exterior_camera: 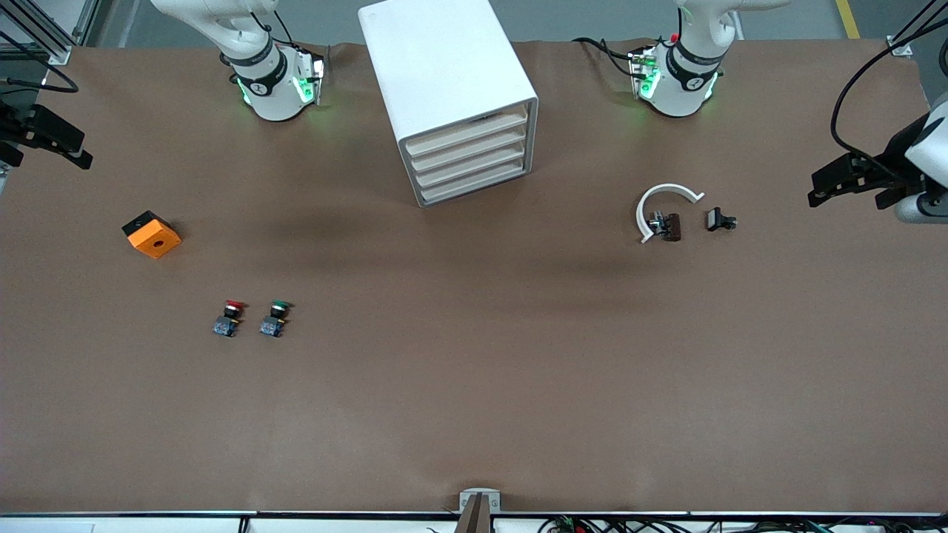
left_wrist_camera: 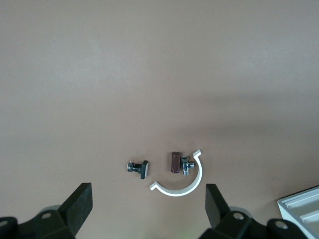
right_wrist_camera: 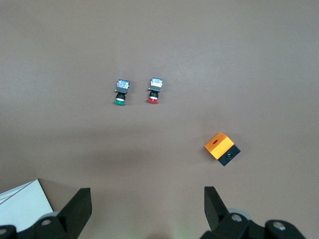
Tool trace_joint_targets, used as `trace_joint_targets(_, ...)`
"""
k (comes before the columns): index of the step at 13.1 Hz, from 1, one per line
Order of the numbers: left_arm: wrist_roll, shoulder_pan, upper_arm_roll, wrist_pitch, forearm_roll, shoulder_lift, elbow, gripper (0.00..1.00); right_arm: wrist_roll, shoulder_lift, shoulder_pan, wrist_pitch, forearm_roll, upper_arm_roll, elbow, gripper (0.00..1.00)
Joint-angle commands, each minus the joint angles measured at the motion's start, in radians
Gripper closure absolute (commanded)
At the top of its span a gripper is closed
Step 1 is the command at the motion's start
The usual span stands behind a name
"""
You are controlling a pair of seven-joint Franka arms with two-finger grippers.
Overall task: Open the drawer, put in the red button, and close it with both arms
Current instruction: 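Move the left gripper toward the drawer while the right gripper reaches the button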
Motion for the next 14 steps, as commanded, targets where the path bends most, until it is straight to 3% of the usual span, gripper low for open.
trace_joint_targets(1, -0.076, -0.008, -0.002, -0.017, 0.01, 0.069, 0.012, 0.0, -0.007, 0.001, 0.004, -0.009, -0.016, -0.003, 0.011, 0.0)
trace_joint_targets(7, -0.272, -0.083, -0.012, 0.034, -0.055, 0.244, 0.016, 0.0, -0.2, 0.032, -0.049, 0.008, -0.02, -0.011, 0.014, 0.0)
trace_joint_targets(14, -0.86, -0.198, -0.012, 0.104, -0.2, 0.388, 0.016, 0.0, -0.207, 0.231, -0.118, 0.051, -0.014, -0.011, 0.047, 0.0)
